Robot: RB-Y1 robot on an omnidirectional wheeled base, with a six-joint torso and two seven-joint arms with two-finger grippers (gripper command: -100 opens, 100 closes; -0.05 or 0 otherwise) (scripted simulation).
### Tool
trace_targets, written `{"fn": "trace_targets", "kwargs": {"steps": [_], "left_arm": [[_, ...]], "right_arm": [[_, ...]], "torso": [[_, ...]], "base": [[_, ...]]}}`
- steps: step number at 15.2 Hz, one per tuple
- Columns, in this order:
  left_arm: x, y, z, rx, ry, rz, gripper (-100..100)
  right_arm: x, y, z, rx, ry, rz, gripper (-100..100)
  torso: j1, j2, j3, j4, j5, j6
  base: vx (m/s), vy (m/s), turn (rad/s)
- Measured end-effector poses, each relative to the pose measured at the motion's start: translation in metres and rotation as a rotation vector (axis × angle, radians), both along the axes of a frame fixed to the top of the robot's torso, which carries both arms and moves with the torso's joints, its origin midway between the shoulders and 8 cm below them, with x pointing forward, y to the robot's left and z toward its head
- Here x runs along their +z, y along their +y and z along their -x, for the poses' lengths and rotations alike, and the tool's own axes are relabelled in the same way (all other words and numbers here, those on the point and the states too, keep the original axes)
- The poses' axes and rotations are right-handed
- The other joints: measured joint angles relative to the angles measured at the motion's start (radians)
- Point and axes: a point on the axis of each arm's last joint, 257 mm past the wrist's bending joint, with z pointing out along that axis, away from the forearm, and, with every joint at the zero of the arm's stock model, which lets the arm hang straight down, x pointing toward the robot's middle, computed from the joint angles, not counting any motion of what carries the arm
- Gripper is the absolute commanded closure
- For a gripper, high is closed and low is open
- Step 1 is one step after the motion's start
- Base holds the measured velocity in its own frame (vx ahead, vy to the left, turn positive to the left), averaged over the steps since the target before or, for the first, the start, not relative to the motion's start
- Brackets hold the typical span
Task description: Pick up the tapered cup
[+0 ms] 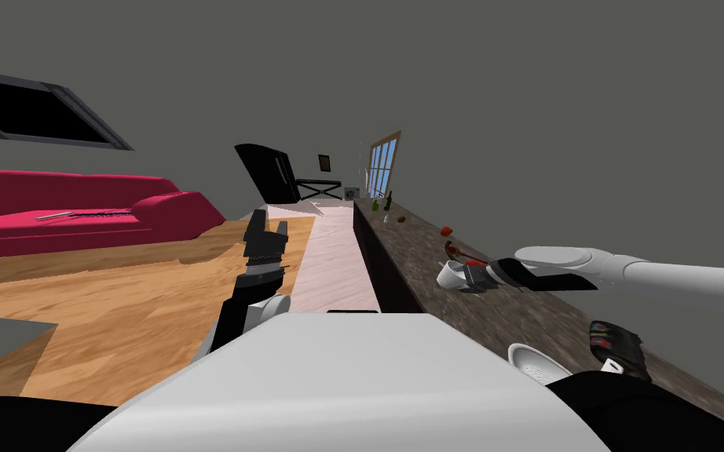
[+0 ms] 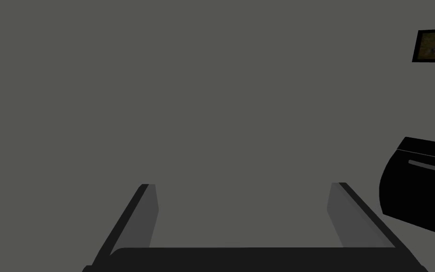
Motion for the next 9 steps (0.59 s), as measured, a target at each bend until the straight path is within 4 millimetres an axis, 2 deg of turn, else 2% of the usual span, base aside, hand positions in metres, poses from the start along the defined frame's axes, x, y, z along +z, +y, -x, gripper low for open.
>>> {"fn": "trace_targets", "kwargs": {"steps": [1, 6, 9], "left_arm": [[0.0, 0.0, 0.0, 0.0, 0.0, 0.0, 0], [0.0, 0.0, 0.0, 0.0, 0.0, 0.0, 0], [0.0, 0.0, 0.0, 0.0, 0.0, 0.0, 0]], "right_arm": [[-0.001, -0.001, 0.001, 0.0, -0.001, 0.001, 100], [-0.002, -0.001, 0.003, 0.001, 0.005, 0.002, 100], [0.01, 0.006, -0.011, 0.016, -0.001, 0.003, 100]], "torso": [[0.0, 0.0, 0.0, 0.0, 0.0, 0.0], [-0.002, 0.002, 0.002, 0.002, -0.002, 0.0], [-0.001, 0.005, 0.004, 0.003, -0.001, 0.0]], "base": [[0.007, 0.002, 0.0], [-0.004, -0.001, -0.022], [-0.029, -0.01, -0.091]]}}
